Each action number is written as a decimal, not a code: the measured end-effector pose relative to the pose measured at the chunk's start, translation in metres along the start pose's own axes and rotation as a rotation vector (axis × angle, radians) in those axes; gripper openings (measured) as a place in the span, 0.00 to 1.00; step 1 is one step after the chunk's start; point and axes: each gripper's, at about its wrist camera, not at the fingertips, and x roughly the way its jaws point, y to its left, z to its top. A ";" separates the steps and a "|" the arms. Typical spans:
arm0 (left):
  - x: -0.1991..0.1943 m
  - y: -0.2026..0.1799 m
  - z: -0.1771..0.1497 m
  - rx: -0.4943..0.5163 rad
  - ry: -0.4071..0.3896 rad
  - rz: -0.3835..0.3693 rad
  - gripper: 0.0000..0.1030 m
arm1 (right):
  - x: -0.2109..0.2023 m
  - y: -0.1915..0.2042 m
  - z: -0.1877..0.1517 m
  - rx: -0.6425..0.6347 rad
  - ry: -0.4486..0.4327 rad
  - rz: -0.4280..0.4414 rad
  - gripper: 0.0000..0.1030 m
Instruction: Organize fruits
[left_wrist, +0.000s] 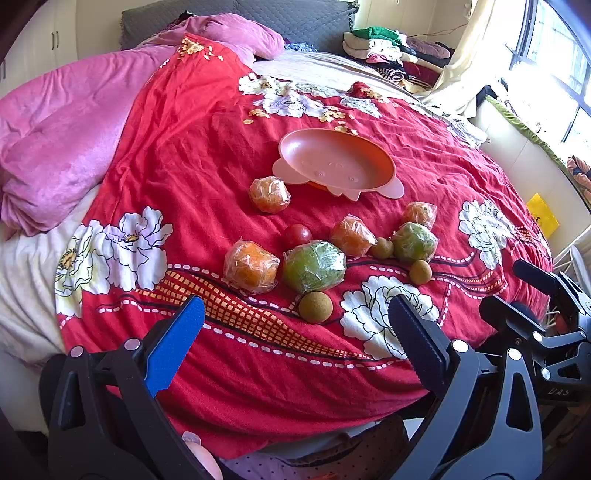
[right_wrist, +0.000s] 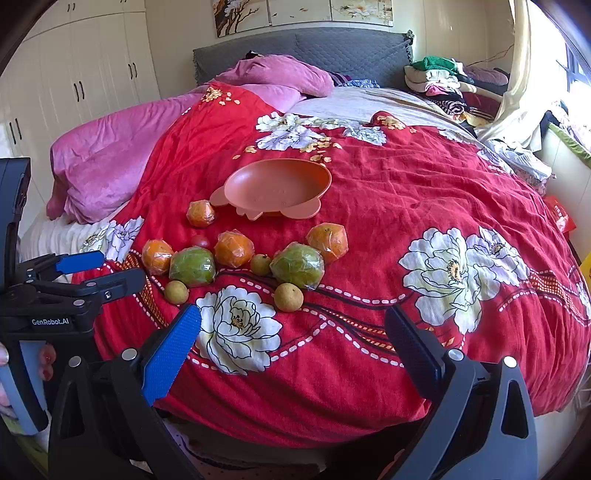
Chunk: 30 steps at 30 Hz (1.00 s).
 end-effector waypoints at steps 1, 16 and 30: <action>0.000 0.000 0.000 -0.001 0.001 0.000 0.91 | -0.001 0.000 0.000 -0.001 -0.001 -0.001 0.96; 0.000 0.000 0.000 0.001 0.000 0.000 0.91 | 0.001 0.001 0.000 -0.003 0.004 0.001 0.96; 0.020 0.030 -0.001 -0.068 0.055 0.019 0.91 | 0.024 0.001 0.001 -0.007 0.050 0.000 0.96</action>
